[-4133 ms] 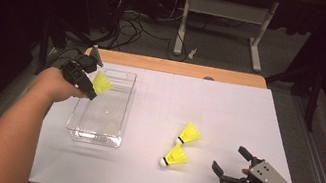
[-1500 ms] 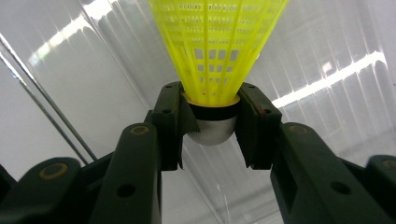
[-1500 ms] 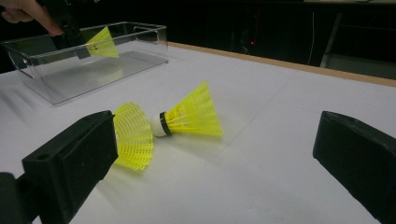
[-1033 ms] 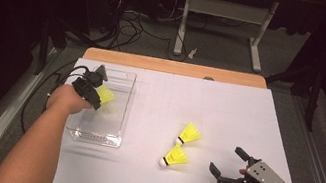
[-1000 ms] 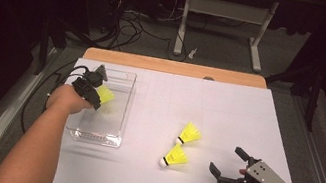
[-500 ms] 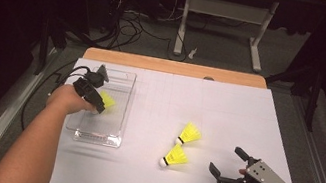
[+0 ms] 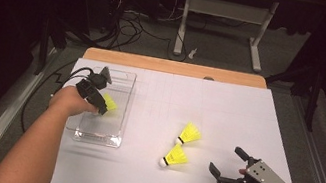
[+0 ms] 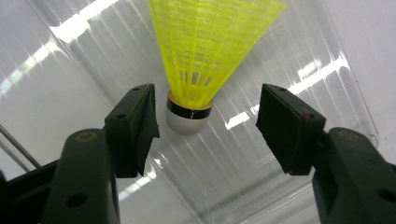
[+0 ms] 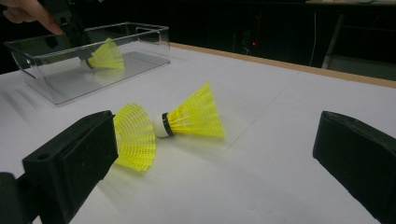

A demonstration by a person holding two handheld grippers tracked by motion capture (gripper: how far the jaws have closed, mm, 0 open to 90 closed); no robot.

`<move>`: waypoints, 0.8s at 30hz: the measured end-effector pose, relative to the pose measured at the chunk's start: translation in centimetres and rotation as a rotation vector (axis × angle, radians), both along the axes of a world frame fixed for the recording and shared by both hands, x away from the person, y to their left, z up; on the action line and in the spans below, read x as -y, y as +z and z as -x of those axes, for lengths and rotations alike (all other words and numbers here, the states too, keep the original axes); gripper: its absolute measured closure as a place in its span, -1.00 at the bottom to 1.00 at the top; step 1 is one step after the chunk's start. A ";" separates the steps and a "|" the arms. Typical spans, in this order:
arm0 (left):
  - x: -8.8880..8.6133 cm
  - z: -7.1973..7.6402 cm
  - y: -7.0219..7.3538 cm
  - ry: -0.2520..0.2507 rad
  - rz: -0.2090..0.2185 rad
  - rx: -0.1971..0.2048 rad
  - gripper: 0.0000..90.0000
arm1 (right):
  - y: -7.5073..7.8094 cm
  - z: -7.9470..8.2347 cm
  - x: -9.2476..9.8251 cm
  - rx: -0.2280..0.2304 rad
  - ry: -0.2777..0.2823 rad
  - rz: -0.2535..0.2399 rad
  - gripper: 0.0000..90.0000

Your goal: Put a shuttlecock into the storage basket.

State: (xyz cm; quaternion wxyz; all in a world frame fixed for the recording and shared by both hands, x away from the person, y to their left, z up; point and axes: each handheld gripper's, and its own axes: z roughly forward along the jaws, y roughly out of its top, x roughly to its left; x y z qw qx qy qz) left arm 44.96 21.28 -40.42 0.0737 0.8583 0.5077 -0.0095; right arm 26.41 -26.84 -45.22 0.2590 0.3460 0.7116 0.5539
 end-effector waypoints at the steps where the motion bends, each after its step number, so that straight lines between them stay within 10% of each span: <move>1: 0.0 0.0 0.0 -0.002 0.001 0.000 -0.14 | 0.0 0.0 0.0 0.000 0.001 0.000 -0.99; 24: 1.0 2.3 2.3 -0.105 0.012 -0.076 -0.39 | 0.2 0.1 -0.2 0.010 0.002 0.005 -0.99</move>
